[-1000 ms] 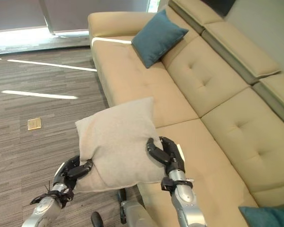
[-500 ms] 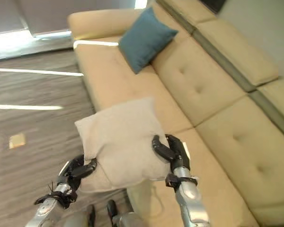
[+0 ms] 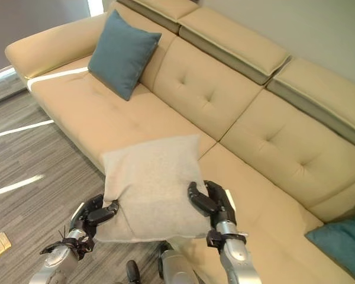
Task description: Pick up all the scattered cushions and arrange them neatly on the sofa.
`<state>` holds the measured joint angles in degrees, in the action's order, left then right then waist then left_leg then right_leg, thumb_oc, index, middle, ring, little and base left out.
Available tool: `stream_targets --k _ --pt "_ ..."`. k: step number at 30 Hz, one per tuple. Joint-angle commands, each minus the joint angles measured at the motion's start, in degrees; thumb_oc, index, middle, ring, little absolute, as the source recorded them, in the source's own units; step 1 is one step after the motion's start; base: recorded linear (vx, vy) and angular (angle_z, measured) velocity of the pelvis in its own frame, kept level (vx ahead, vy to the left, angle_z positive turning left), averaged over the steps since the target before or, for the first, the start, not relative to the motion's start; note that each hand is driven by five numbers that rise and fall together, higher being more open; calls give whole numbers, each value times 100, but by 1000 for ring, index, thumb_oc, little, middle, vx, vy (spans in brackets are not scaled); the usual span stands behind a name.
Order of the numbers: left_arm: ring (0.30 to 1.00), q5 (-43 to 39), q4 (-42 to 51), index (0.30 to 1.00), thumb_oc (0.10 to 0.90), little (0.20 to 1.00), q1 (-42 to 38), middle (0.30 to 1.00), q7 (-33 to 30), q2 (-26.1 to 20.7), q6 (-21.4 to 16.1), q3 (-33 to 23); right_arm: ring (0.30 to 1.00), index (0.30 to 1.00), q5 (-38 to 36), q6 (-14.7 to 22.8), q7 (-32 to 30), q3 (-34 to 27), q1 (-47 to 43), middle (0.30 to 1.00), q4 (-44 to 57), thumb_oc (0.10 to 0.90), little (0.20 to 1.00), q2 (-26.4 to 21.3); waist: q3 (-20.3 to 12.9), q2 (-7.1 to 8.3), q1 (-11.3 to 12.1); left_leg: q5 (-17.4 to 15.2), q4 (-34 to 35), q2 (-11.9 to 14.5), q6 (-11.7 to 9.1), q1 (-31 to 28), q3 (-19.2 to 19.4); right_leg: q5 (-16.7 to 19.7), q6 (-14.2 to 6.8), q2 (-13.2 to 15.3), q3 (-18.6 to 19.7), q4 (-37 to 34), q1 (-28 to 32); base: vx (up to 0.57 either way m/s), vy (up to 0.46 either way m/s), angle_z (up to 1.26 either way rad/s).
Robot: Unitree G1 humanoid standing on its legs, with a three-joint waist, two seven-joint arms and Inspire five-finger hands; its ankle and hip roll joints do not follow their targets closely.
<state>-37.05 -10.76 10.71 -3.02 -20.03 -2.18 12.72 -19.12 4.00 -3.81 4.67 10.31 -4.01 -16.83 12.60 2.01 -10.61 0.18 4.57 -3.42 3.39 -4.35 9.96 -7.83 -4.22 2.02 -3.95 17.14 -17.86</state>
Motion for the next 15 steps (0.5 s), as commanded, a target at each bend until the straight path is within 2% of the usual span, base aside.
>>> stream_targets --k 1,2,4,7,8,9,12,14,15 --pt "300 29 1112 300 400 300 -309 300 566 367 -666 335 300 300 -108 754 318 -167 -613 300 694 400 300 143 -540 178 -88 -872 -546 232 -288 -253 -38 714 -261 -87 200 -911 854 214 -184 48" --pt "300 3 1097 300 400 300 -302 300 665 444 -650 426 300 300 -123 790 275 -352 -472 300 661 400 300 76 -604 182 -159 -836 -815 308 -511 -206 -20 663 -129 -81 175 -1182 1122 166 -165 53" --pt "300 -16 1089 300 400 300 -297 300 685 453 -640 440 300 300 -135 789 278 -390 -439 300 669 400 300 50 -623 185 -178 -794 -957 347 -576 -175 -24 654 -97 -86 143 -1261 1203 103 -150 60" --pt "300 -68 1071 300 400 300 -354 300 743 447 -619 531 300 300 -195 806 254 -486 -430 300 672 400 300 -101 -622 264 -244 -590 -1813 467 -754 55 -42 619 64 -130 139 -1357 1458 74 -141 38" --pt "300 -68 1070 300 400 300 -356 300 743 448 -620 532 300 300 -196 806 254 -487 -431 300 672 400 300 -101 -618 262 -246 -601 -1835 473 -757 65 -45 620 67 -133 135 -1358 1461 110 -119 7" --pt "300 -78 1070 300 400 300 -346 300 764 470 -572 587 300 300 -210 778 234 -540 -373 300 620 400 300 -131 -622 339 -300 -504 -1986 827 -738 162 272 503 151 -111 118 -1327 1609 93 -77 2" --pt "300 -48 1038 300 400 300 -301 300 763 450 -553 589 300 300 -186 777 194 -550 -361 300 615 400 300 -136 -635 343 -245 -475 -1674 814 -692 170 193 497 123 -103 168 -1361 1669 64 -30 5" --pt "300 -61 1027 300 400 300 -273 300 779 447 -526 539 300 300 -189 739 208 -569 -323 300 597 400 300 -132 -664 388 -222 -484 -1376 760 -687 374 9 505 77 -61 258 -1511 1758 62 8 -14" --pt "300 -64 1031 300 400 300 -246 300 763 443 -521 509 300 300 -193 744 184 -577 -332 300 584 400 300 -118 -640 403 -153 -268 -1119 794 -750 670 -100 510 29 -36 319 -1673 1876 64 15 -24"
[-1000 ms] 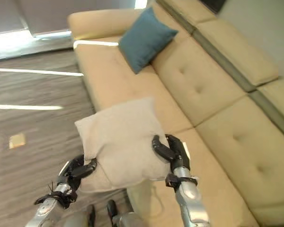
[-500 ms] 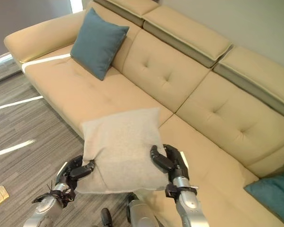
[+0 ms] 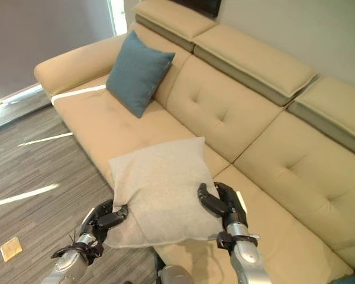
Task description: Pick up all the scattered cushions and arrange them neatly on the sofa.
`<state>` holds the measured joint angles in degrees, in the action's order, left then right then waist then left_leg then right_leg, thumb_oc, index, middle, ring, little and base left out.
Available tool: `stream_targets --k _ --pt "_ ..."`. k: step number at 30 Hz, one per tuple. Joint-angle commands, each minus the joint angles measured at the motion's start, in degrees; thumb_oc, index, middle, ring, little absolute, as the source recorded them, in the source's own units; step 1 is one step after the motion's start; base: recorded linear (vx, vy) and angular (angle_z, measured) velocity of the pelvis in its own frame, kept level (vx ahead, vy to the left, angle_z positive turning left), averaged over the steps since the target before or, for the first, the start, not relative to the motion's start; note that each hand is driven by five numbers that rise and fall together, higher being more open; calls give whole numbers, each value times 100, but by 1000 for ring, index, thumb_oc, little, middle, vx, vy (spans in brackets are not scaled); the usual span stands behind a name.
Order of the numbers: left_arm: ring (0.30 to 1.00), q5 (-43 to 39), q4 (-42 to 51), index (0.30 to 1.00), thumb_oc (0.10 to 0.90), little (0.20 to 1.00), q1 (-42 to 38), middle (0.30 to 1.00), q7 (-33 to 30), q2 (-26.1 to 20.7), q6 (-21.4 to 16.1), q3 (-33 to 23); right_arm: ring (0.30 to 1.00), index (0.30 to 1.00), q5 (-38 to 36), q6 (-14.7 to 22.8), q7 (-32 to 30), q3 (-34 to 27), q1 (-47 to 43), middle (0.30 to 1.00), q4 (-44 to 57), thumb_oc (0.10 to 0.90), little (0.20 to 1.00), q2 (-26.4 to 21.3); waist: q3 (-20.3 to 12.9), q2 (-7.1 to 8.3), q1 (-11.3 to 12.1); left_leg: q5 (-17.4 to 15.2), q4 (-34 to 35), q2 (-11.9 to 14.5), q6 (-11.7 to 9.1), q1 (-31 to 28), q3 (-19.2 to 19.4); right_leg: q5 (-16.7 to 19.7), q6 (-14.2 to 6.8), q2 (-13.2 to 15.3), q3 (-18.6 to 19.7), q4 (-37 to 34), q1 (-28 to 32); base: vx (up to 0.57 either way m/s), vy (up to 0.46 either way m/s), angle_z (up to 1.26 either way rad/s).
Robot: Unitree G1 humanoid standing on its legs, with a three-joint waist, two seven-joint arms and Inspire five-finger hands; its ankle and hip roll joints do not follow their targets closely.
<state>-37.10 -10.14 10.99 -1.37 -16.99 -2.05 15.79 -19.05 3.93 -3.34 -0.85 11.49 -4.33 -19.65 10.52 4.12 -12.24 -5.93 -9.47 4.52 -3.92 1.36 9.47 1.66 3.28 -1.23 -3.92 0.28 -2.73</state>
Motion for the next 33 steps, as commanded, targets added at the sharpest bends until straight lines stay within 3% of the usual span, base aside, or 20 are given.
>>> stream_targets --k 1,3,4,8,10,14,18,19,20,21,23,24,25,26,27,33 --pt "300 -59 969 300 400 300 -272 300 597 138 -534 202 300 300 -200 752 136 -24 -448 300 616 400 300 164 -428 197 9 348 298 -7 -18 84 -51 -439 -723 294 314 1 378 65 31 -14" --pt "300 -83 995 300 400 300 -230 300 566 164 -530 165 300 300 -194 756 103 -14 -449 300 616 400 300 205 -376 126 107 581 559 24 -61 299 -246 -478 -730 237 468 -78 470 82 75 -40" --pt "300 -75 1010 300 400 300 -198 300 514 193 -557 159 300 300 -137 758 45 -9 -438 300 587 400 300 219 -306 65 186 777 691 5 -104 503 -541 -508 -731 188 700 -87 560 92 91 -61" --pt "300 -32 1075 300 400 300 -186 300 515 174 -628 161 300 300 -58 740 44 42 -439 300 586 400 300 217 -297 -29 205 706 813 -107 -76 443 -918 -611 -746 126 1174 46 639 140 163 -81" --pt "300 -23 1092 300 400 300 -191 300 510 164 -633 169 300 300 -43 732 61 73 -451 300 586 400 300 216 -329 -42 195 684 846 -111 -53 374 -898 -618 -749 135 1277 72 644 112 123 -96" --pt "300 21 1110 300 400 300 -323 300 416 83 -712 163 300 300 8 665 81 176 -677 300 592 400 300 258 -467 -15 156 555 995 -136 165 18 -199 -586 -1042 330 1712 310 582 178 256 -95" --pt "300 62 1095 300 400 300 -469 300 323 18 -751 122 300 300 43 654 77 273 -869 300 617 400 300 339 -445 -13 137 476 1119 -162 316 -150 150 -479 -1246 311 1875 879 245 62 176 -85" --pt "300 69 1088 300 400 300 -510 300 256 -15 -778 80 300 300 37 654 79 337 -950 300 601 400 300 374 -419 10 142 454 1133 -173 356 -213 265 -355 -1341 308 1853 1059 123 26 95 -85" --pt "300 42 1059 300 400 300 -595 300 164 -55 -817 22 300 300 23 661 69 413 -1012 300 605 400 300 448 -346 13 183 409 1215 -155 399 -332 472 -271 -1374 418 1346 1385 -179 27 95 -96" --pt "300 42 1058 300 400 300 -598 300 164 -56 -817 20 300 300 24 660 69 413 -1015 300 606 400 300 450 -360 6 192 423 1215 -143 392 -309 481 -246 -1369 405 1354 1372 -201 36 102 -102" --pt "300 33 1046 300 400 300 -604 300 147 -52 -817 -43 300 300 17 665 88 442 -975 300 638 400 300 489 -396 -11 206 375 1338 -155 399 -478 690 -291 -1299 568 616 1304 -297 111 75 -101" --pt "300 41 1034 300 400 300 -575 300 161 -28 -799 -52 300 300 11 684 95 465 -972 300 638 400 300 522 -428 -43 218 297 1371 -169 393 -600 838 -437 -1209 629 -83 995 -297 116 54 -95" --pt "300 40 1033 300 400 300 -577 300 161 -29 -799 -54 300 300 11 683 94 466 -974 300 638 400 300 524 -442 -47 221 314 1375 -163 388 -580 843 -411 -1202 620 -81 972 -310 144 18 -85" --pt "300 16 1026 300 400 300 -553 300 161 -11 -797 -97 300 300 28 703 48 452 -966 300 589 400 300 528 -469 -69 264 263 1356 -152 387 -642 972 -467 -1119 679 -626 817 -299 101 -21 -57" --pt "300 36 1029 300 400 300 -516 300 168 8 -787 -103 300 300 37 710 59 455 -945 300 591 400 300 528 -492 -71 276 238 1361 -156 396 -697 1063 -425 -1119 705 -735 816 -264 185 -70 -52" --pt "300 82 997 300 400 300 -458 300 307 131 -719 7 300 300 36 701 37 299 -769 300 595 400 300 450 -574 -63 142 17 1072 -167 336 -841 1096 -480 -1012 514 -382 530 -27 137 -111 -24"
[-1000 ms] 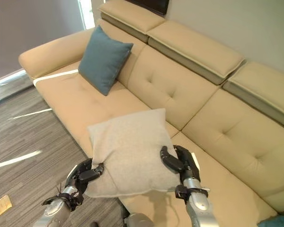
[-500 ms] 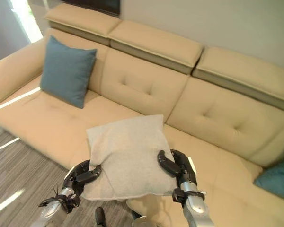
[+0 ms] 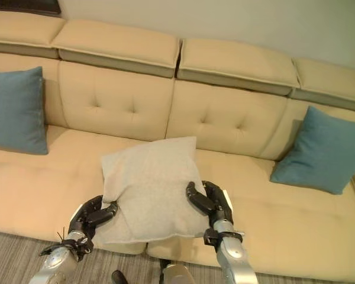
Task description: Pick up all the scattered cushions and arrange them neatly on the sofa.
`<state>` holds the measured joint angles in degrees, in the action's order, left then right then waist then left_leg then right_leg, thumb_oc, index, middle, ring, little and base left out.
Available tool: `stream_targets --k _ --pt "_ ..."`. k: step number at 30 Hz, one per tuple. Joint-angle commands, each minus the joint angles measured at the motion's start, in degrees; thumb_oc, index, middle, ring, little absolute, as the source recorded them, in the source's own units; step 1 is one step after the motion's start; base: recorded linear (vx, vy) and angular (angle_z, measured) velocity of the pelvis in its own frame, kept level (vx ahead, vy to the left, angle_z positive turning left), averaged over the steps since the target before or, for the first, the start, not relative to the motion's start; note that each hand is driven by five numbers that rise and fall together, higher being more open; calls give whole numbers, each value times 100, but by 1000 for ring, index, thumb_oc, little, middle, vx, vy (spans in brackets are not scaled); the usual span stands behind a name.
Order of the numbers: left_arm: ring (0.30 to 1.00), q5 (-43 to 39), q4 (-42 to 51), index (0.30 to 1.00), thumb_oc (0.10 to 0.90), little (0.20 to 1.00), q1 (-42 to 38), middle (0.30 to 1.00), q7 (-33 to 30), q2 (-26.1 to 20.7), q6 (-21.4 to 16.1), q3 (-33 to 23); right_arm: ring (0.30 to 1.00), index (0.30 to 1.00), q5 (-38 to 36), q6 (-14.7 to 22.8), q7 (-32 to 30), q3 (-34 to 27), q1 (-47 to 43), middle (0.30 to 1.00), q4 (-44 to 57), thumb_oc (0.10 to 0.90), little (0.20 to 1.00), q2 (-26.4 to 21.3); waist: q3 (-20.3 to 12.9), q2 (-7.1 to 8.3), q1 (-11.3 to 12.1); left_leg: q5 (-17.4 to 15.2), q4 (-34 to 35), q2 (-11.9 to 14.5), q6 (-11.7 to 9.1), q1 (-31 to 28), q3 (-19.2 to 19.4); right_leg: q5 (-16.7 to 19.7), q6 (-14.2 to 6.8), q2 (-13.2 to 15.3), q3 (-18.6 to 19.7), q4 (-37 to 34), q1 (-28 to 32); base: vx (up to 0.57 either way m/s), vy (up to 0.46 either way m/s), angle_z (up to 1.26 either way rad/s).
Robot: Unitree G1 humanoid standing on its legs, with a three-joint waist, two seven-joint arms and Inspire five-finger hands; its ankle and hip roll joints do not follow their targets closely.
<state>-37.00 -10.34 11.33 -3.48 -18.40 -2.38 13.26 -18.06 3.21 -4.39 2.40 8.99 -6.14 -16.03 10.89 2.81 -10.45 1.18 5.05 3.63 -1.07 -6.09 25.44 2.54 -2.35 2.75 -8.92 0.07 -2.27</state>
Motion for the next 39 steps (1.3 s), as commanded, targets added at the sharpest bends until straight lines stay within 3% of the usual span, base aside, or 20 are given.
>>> stream_targets --k 1,2,4,6,9,10,11,14,18,24,25,26,27,29,31,33,39 --pt "300 23 1034 300 400 300 -494 300 568 319 -661 337 300 300 -94 796 129 -136 -423 300 791 400 300 40 -612 120 -109 -821 -974 20 -81 29 -512 -606 -320 53 267 381 61 108 -176 1" --pt "300 23 1035 300 400 300 -493 300 568 319 -661 338 300 300 -94 796 129 -137 -421 300 793 400 300 40 -614 117 -110 -833 -997 28 -83 41 -516 -604 -318 49 264 377 62 106 -204 7" --pt "300 -16 1060 300 400 300 -559 300 597 318 -677 399 300 300 -109 824 88 -228 -395 300 836 400 300 -82 -538 174 -131 -673 -1951 289 -244 367 -572 -613 -153 2 305 263 221 56 -140 10" --pt "300 -65 1059 300 400 300 -599 300 507 304 -704 418 300 300 -208 808 26 -205 -465 300 782 400 300 -178 -450 216 -35 -424 -2612 315 -286 750 -966 -657 -44 -64 470 121 421 86 -78 -9" --pt "300 -89 1080 300 400 300 -571 300 487 328 -704 422 300 300 -206 789 15 -191 -444 300 787 400 300 -180 -481 271 42 -560 -2365 185 -223 988 -1242 -653 -96 17 564 63 463 127 43 -28" --pt "300 -108 1087 300 400 300 -552 300 456 346 -715 422 300 300 -169 783 8 -169 -441 300 787 400 300 -206 -482 255 116 -650 -1695 109 -206 976 -1538 -698 -174 46 681 37 551 177 104 -39" --pt "300 -108 1086 300 400 300 -555 300 456 344 -715 422 300 300 -169 782 8 -170 -443 300 787 400 300 -204 -495 261 113 -619 -1664 100 -205 981 -1536 -687 -173 53 681 33 535 204 133 -32" --pt "300 -70 1091 300 400 300 -619 300 433 365 -718 456 300 300 -70 772 -16 -180 -444 300 716 400 300 -226 -509 118 197 -294 -773 28 -259 983 -2194 -848 -239 2 878 121 650 191 157 -48" --pt "300 9 1131 300 400 300 -610 300 419 305 -705 460 300 300 4 732 -19 -186 -447 300 687 400 300 -192 -599 108 160 -283 -576 -62 -174 774 -2101 -806 -307 70 1019 232 610 166 186 -47" --pt "300 143 1135 300 400 300 -639 300 289 131 -744 270 300 300 128 684 1 -17 -664 300 677 400 300 -28 -586 83 231 -329 -152 -152 93 358 -1463 -467 -666 235 1309 794 188 58 179 -57" --pt "300 148 1147 300 400 300 -632 300 244 99 -767 210 300 300 147 689 0 21 -698 300 680 400 300 1 -555 81 252 -325 -115 -144 121 313 -1375 -334 -756 276 1255 910 74 -12 129 -82" --pt "300 139 1159 300 400 300 -591 300 186 71 -802 100 300 300 152 703 -15 57 -715 300 674 400 300 99 -516 62 367 -358 -52 -103 148 249 -1205 -225 -798 399 872 1053 -122 -20 88 -95" --pt "300 138 1159 300 400 300 -590 300 186 69 -802 100 300 300 153 702 -15 57 -714 300 676 400 300 101 -517 64 367 -360 -53 -103 149 249 -1205 -227 -799 399 873 1058 -124 1 99 -100" --pt "300 139 1138 300 400 300 -528 300 140 91 -819 -22 300 300 180 737 -43 36 -618 300 653 400 300 220 -484 39 434 -370 -5 -123 140 190 -1108 -286 -741 404 22 919 -301 17 66 -49" --pt "300 148 1141 300 400 300 -532 300 150 98 -825 -78 300 300 210 752 -76 17 -605 300 645 400 300 228 -494 42 448 -358 -5 -112 125 182 -1080 -336 -711 437 -218 739 -210 9 -4 -26" --pt "300 235 1151 300 400 300 -542 300 177 170 -858 -66 300 300 266 777 -130 -30 -543 300 647 400 300 200 -572 94 439 -406 -5 -159 87 186 -1091 -370 -617 295 -134 121 89 39 -57 -20" --pt "300 343 1275 300 400 300 -589 300 98 183 -941 -98 300 300 323 843 -250 -10 -568 300 758 400 300 166 -765 46 433 -333 -5 -84 -43 394 -1043 -194 -642 211 -194 -507 202 24 -80 3"
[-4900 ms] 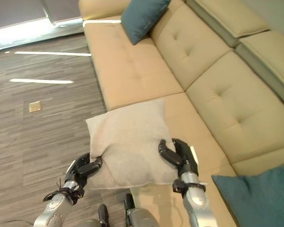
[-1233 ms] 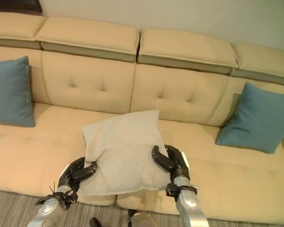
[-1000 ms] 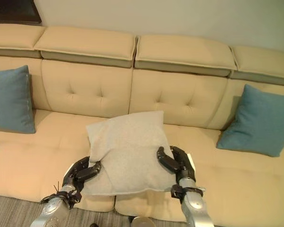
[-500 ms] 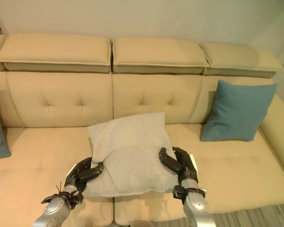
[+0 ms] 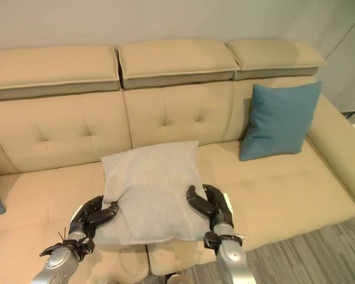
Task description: Pick up all the scattered cushions and arrange them neatly on the sofa.
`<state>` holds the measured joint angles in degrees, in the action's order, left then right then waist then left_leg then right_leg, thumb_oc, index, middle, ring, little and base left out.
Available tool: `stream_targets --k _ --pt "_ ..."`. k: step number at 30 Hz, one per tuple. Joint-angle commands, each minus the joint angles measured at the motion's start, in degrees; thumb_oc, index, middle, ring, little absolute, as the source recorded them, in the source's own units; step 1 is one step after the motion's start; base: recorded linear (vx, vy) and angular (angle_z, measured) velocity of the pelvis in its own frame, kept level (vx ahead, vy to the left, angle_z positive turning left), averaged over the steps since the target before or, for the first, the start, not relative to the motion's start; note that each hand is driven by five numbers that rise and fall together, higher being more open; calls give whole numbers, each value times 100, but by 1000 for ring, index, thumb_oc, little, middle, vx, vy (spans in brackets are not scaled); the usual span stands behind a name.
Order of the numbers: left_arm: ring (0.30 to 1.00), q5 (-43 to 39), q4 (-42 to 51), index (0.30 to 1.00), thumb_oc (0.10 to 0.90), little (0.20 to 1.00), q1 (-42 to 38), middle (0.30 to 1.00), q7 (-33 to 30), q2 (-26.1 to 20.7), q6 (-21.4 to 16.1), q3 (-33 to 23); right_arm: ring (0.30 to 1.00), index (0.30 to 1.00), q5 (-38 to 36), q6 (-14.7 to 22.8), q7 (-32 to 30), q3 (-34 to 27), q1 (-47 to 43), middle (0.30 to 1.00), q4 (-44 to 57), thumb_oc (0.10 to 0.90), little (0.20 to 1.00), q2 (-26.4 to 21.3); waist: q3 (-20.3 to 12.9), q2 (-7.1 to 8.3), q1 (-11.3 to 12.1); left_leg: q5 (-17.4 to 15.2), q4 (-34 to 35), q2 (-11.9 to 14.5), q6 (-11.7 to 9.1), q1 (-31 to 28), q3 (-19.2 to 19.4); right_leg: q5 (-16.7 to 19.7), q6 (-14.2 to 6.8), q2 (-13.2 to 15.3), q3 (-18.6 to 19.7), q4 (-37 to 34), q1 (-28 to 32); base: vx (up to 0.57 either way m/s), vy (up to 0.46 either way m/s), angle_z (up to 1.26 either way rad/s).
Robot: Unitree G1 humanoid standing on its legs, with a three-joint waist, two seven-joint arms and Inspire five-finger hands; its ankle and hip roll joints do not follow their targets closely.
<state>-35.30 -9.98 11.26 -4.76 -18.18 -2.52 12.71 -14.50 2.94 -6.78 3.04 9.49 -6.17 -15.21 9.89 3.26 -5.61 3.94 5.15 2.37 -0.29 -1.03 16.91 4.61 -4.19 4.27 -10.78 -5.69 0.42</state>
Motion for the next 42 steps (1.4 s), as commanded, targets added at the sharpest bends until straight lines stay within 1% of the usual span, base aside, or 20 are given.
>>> stream_targets --k 1,4,5,6,8,10,12,15,18,22,23,25,27,29,31,33,37,39,40,42 --pt "300 215 1258 300 400 300 -616 300 194 153 -952 -47 300 300 -33 891 -34 -67 -624 300 771 400 300 84 -671 -19 -59 -581 -15 54 -142 -56 -208 -424 -462 46 2 69 -117 -20 -81 -1" --pt "300 329 1309 300 400 300 -724 300 121 128 -1031 -54 300 300 28 915 -91 -38 -668 300 784 400 300 59 -679 -73 -82 -512 -15 81 -200 105 -253 -464 -473 39 -5 69 -227 -43 -63 1" --pt "300 444 1362 300 400 300 -870 300 21 98 -1130 -69 300 300 124 978 -171 -16 -744 300 794 400 300 -13 -655 -150 -95 -503 -15 98 -226 220 -326 -508 -487 38 -16 69 -310 -38 -30 5" --pt "300 445 1362 300 400 300 -877 300 19 98 -1130 -71 300 300 125 979 -172 -16 -752 300 791 400 300 -12 -667 -148 -99 -479 -15 96 -225 251 -327 -491 -482 40 -18 69 -339 -52 -54 12" --pt "300 618 1390 300 400 300 -1067 300 -128 68 -1232 -53 300 300 252 1041 -304 36 -945 300 745 400 300 -107 -619 -226 -91 -424 -15 102 -236 408 -398 -496 -475 33 -29 69 -451 -64 -46 25" --pt "300 1082 1344 300 400 300 -1521 300 -460 -17 -1437 -25 300 300 540 1148 -551 266 -1510 300 567 400 300 -356 -551 -343 -31 -356 -15 112 -250 716 -513 -511 -480 32 -31 69 -725 -129 -49 18" --pt "300 1537 1216 300 400 300 -1991 300 -752 -131 -1561 41 300 300 832 1206 -814 468 -2040 300 342 400 300 -558 -485 -397 28 -234 -15 120 -255 1071 -612 -445 -465 11 -14 69 -1072 -150 -49 20" --pt "300 1826 1073 300 400 300 -2345 300 -985 -221 -1615 92 300 300 983 1222 -1009 551 -2389 300 207 400 300 -613 -482 -421 52 -189 -15 124 -260 1308 -693 -412 -452 0 -15 69 -1290 -79 -38 19" --pt "300 2291 917 300 400 300 -3007 300 -1479 -313 -1748 176 300 300 1379 1278 -1502 675 -3024 300 38 400 300 -673 -572 -411 101 -54 -15 111 -298 1816 -805 -298 -421 -36 -32 69 -1737 -84 -49 11" --pt "300 2631 860 300 400 300 -3452 300 -1940 -321 -1842 193 300 300 1704 1363 -1925 705 -3395 300 5 400 300 -693 -714 -384 126 5 -15 107 -331 2132 -870 -262 -399 -40 -52 69 -2037 -32 -38 18" --pt "300 2900 862 300 400 300 -3671 300 -2226 -339 -1874 207 300 300 2038 1395 -2266 693 -3573 300 32 400 300 -718 -797 -368 137 26 -15 114 -349 2266 -897 -260 -392 -33 -59 69 -2158 -10 -36 8" --pt "300 3060 855 300 400 300 -3779 300 -2379 -345 -1872 213 300 300 2199 1406 -2439 688 -3651 300 44 400 300 -714 -827 -361 144 30 -15 118 -357 2310 -911 -262 -389 -33 -55 69 -2197 0 0 0" --pt "300 3446 751 300 400 300 -4102 300 -2852 -335 -1840 270 300 300 2690 1384 -2973 712 -3861 300 69 400 300 -701 -892 -344 142 28 -15 122 -374 2409 -942 -242 -384 -22 -49 69 -2311 22 -9 5" --pt "300 3547 679 300 400 300 -4224 300 -2985 -323 -1819 301 300 300 2797 1368 -3103 745 -3942 300 33 400 300 -702 -896 -339 145 27 -15 126 -375 2426 -949 -237 -382 -18 -48 69 -2329 6 4 6" --pt "300 3658 487 300 400 300 -4473 300 -3214 -290 -1788 365 300 300 2993 1292 -3346 847 -4134 300 -99 400 300 -723 -870 -321 146 32 -15 128 -384 2449 -950 -220 -379 -12 -41 69 -2367 1 3 5" --pt "300 3802 45 300 400 300 -4931 300 -3533 -283 -1736 545 300 300 3171 1108 -3669 1065 -4642 300 -567 400 300 -811 -800 -298 158 54 -15 126 -399 2518 -957 -187 -382 6 -29 69 -2448 0 0 0" --pt "300 3792 -508 300 400 300 -5443 300 -3667 -304 -1666 760 300 300 3249 904 -3865 1318 -5297 300 -1209 400 300 -1016 -706 -264 169 85 -15 114 -423 2597 -954 -146 -388 2 -28 69 -2556 0 0 0" --pt "300 3536 -1237 300 400 300 -6132 300 -3722 -345 -1571 1052 300 300 2942 730 -3931 1552 -6010 300 -1951 400 300 -1119 -612 -226 168 141 -15 110 -449 2708 -954 -97 -393 -5 -30 69 -2670 -15 -10 2" --pt "300 3530 -1258 300 400 300 -6159 300 -3722 -346 -1582 1052 300 300 2937 739 -3935 1555 -6037 300 -1972 400 300 -1121 -598 -226 168 142 -15 109 -448 2711 -954 -95 -393 -5 -30 69 -2672 0 0 0" --pt "300 3291 -1813 300 400 300 -6623 300 -3637 -405 -1497 1240 300 300 2605 646 -3868 1680 -6484 300 -2456 400 300 -1161 -533 -199 165 183 -15 114 -471 2788 -979 -67 -408 -9 -38 69 -2737 -17 -20 -1"
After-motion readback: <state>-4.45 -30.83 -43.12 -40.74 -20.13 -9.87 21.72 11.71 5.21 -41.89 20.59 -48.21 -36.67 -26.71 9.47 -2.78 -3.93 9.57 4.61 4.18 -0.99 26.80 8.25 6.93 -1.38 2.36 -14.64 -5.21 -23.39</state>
